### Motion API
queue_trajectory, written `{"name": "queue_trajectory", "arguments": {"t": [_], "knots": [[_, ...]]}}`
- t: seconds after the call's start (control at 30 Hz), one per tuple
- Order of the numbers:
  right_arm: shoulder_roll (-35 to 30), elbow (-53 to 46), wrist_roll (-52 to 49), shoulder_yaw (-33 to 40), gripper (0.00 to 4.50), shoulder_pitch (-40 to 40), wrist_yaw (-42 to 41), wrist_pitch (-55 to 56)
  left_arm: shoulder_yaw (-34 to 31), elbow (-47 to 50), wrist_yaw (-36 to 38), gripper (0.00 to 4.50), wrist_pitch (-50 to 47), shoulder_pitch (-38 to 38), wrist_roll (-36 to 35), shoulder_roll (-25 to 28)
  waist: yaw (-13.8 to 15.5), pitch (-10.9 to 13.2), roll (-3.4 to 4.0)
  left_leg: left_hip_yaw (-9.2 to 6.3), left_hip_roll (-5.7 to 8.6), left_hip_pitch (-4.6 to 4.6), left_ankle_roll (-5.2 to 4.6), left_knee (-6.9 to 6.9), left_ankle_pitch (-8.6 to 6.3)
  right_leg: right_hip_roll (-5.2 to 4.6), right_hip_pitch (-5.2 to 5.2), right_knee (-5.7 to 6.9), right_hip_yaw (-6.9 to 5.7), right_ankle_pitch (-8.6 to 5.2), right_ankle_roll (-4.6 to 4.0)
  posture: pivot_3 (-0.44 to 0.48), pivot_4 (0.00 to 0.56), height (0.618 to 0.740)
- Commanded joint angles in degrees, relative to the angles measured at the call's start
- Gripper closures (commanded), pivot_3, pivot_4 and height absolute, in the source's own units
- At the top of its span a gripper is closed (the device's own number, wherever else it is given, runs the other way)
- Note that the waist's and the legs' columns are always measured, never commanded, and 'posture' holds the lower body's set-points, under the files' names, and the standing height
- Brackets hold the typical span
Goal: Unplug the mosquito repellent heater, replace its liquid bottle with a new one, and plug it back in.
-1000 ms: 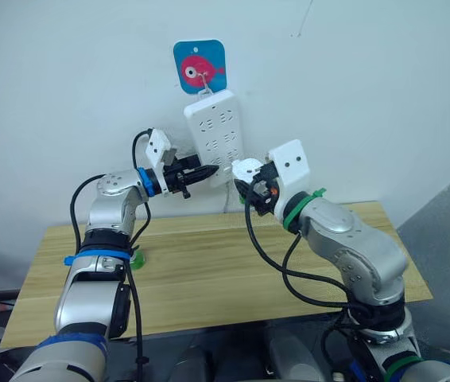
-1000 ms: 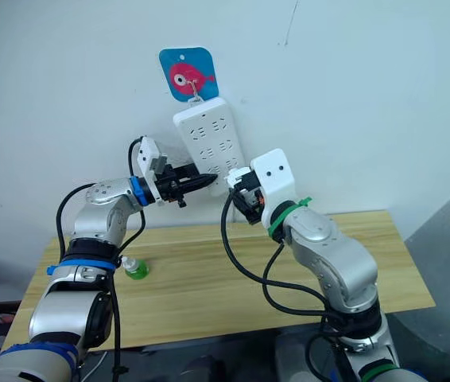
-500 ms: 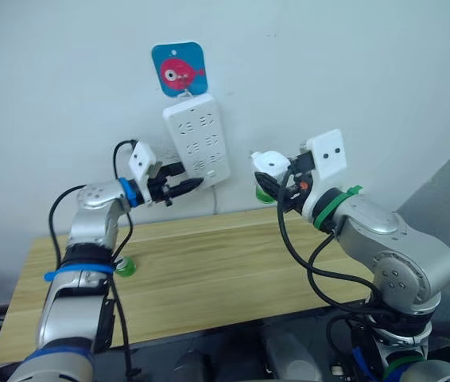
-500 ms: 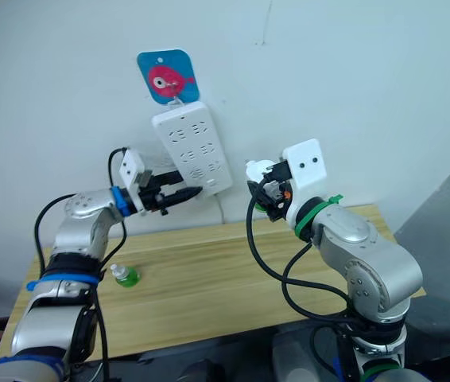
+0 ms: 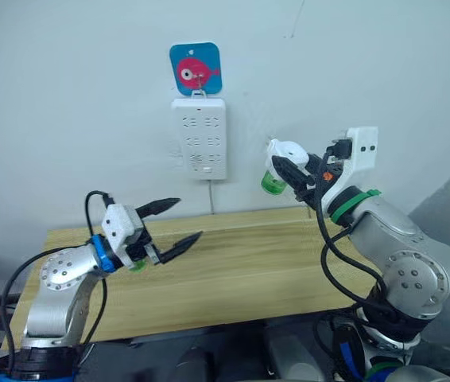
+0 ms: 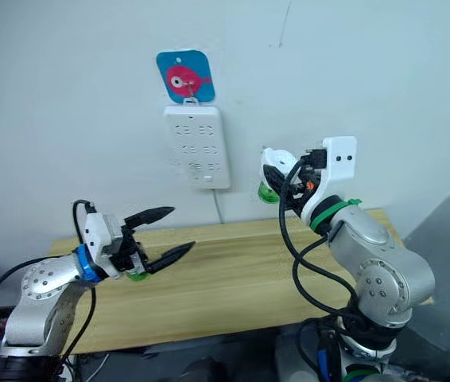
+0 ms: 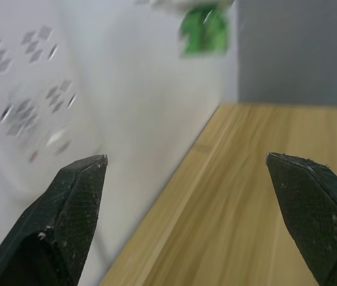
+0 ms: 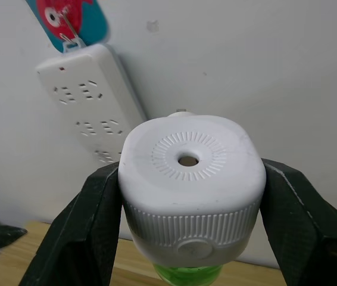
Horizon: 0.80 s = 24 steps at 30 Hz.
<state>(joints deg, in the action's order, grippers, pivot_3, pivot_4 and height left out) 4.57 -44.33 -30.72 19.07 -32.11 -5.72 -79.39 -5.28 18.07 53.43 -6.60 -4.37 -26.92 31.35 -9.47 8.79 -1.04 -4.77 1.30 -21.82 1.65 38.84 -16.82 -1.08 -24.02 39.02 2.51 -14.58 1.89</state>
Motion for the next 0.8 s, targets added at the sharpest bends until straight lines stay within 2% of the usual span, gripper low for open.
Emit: {"name": "queue_trajectory", "arguments": {"t": [0.03, 0.17, 0.3, 0.57, 0.8], "knots": [[3.04, -1.27, -3.37, 3.39, 1.58, -2.21, 1.15, -1.98, 4.76, 2.35, -6.4, 0.0, -5.27, -6.43, -0.15, -4.64, 0.17, -0.05, 0.1, 0.02, 0.04, 0.02, -0.06, 0.02, 0.04, 0.0, 0.04, 0.0, 0.02, 0.04, 0.07, -0.211, 0.115, 0.74], [7.0, -2.49, -5.35, 5.39, 1.58, -3.21, 3.04, -4.49, 8.6, -0.92, -8.59, 0.0, -6.53, -11.87, 1.19, -9.86, -0.28, -0.13, 0.19, 0.21, 0.06, 0.06, -0.17, 0.06, 0.13, 0.06, 0.05, -0.01, 0.02, 0.16, 0.26, -0.22, 0.111, 0.74], [8.22, -3.34, -6.84, 4.91, 1.58, -3.05, 4.89, -5.03, 8.87, -6.39, -10.19, 0.0, -4.94, -16.06, 1.76, -13.79, -1.62, -0.19, 0.3, 0.26, 0.06, 0.02, -0.18, 0.02, 0.13, 0.06, -0.02, 0.01, 0.06, 0.17, 0.26, -0.233, 0.108, 0.74], [11.64, -3.1, -11.46, 7.76, 1.58, -3.68, 10.04, -5.39, 10.46, -11.16, -7.09, 0.0, -1.05, -17.72, 2.96, -15.53, -2.34, -0.22, 0.36, 0.25, 0.03, 0.01, -0.18, 0.01, 0.13, 0.1, -0.01, 0.01, 0.07, 0.17, 0.26, -0.247, 0.104, 0.74], [11.94, -2.1, -17.07, 8.69, 1.58, -3.5, 14.84, -4.27, 12.25, -12.05, -4.79, 0.0, -1.53, -17.45, 2.11, -16.63, -2.39, -0.23, 0.36, 0.26, 0.05, 0.0, -0.18, 0.01, 0.13, 0.1, -0.02, 0.0, 0.09, 0.16, 0.27, -0.251, 0.102, 0.74]]}}
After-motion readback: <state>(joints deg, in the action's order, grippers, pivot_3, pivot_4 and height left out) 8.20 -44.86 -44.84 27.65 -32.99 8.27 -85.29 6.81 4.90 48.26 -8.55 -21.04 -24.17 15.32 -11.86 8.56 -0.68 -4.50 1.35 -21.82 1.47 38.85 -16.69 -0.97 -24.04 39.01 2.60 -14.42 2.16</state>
